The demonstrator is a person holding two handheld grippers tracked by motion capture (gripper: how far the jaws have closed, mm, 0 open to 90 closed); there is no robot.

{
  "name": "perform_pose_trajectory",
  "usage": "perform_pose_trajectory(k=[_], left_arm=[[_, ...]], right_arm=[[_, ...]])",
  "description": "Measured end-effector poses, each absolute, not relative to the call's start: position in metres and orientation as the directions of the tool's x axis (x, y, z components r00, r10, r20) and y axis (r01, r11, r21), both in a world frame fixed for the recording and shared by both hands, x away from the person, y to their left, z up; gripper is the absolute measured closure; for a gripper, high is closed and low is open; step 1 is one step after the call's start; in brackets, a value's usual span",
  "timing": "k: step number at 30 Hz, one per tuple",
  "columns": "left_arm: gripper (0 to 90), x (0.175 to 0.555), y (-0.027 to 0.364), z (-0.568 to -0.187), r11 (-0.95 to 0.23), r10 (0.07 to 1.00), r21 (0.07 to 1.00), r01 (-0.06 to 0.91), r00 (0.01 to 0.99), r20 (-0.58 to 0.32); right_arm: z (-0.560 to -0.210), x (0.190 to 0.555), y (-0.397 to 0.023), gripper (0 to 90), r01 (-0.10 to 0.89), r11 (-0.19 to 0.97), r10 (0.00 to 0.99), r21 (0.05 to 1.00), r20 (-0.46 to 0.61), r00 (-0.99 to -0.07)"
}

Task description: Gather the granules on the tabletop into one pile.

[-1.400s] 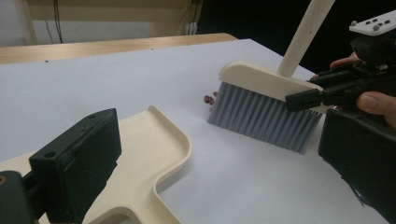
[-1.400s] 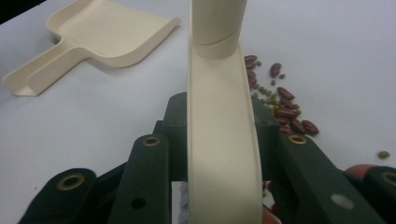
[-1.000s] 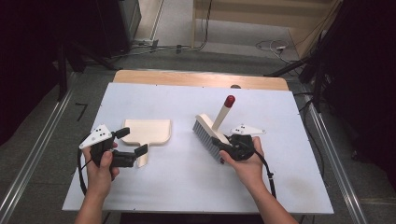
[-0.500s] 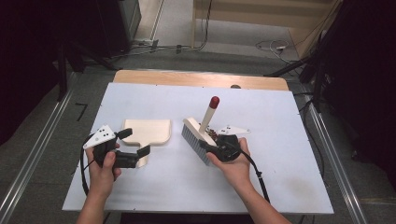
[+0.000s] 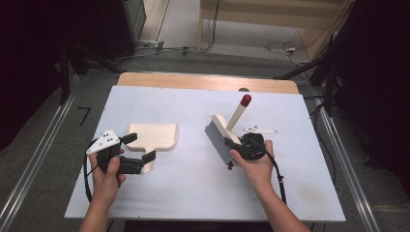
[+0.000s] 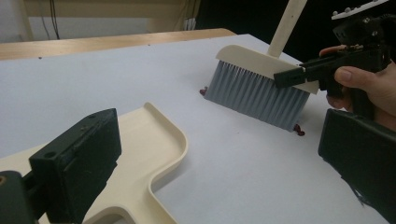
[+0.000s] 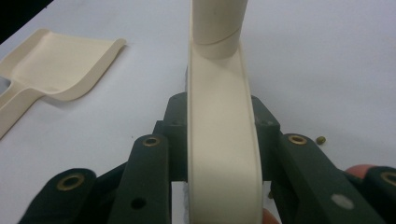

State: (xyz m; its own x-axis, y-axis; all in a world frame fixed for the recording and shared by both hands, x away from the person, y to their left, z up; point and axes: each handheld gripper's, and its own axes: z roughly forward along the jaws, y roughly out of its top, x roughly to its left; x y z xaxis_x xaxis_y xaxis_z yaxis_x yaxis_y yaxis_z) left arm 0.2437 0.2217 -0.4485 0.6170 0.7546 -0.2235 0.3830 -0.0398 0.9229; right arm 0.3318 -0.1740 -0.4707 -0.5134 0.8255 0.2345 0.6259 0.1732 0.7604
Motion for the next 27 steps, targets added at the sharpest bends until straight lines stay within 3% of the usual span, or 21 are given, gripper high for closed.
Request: perform_pose_trajectory(k=[3, 7, 12, 16, 22, 27], left_arm=[[0.0, 0.244, 0.222, -0.448, -0.039, 0.754, 0.923, 0.382, 0.617, -0.224], [0.0, 0.243, 0.224, -0.448, -0.034, 0.757, 0.925, 0.379, 0.614, -0.224], [0.0, 0.243, 0.227, -0.448, -0.022, 0.757, 0.925, 0.379, 0.61, -0.232], [0.0, 0.243, 0.227, -0.449, -0.02, 0.756, 0.924, 0.382, 0.61, -0.236], [0.0, 0.245, 0.223, -0.449, -0.023, 0.756, 0.921, 0.389, 0.61, -0.239], [0.0, 0.245, 0.22, -0.449, -0.022, 0.752, 0.922, 0.387, 0.614, -0.239]], right_arm=[[-0.468, 0.331, -0.174, 65.8, 0.611, 0.18, 0.8, 0.771, 0.247, -0.547], [-0.452, 0.329, -0.179, 65.8, 0.536, 0.234, 0.71, 0.811, 0.234, -0.664], [-0.424, 0.327, -0.2, 65.8, 0.289, 0.416, 0.549, 0.862, 0.015, -0.836], [-0.419, 0.318, -0.22, 65.8, 0.167, 0.549, 0.352, 0.819, -0.045, -0.935], [-0.449, 0.307, -0.235, 65.9, 0.161, 0.633, 0.199, 0.757, 0.042, -0.979], [-0.465, 0.325, -0.241, 65.9, 0.154, 0.607, 0.195, 0.78, 0.041, -0.98]])
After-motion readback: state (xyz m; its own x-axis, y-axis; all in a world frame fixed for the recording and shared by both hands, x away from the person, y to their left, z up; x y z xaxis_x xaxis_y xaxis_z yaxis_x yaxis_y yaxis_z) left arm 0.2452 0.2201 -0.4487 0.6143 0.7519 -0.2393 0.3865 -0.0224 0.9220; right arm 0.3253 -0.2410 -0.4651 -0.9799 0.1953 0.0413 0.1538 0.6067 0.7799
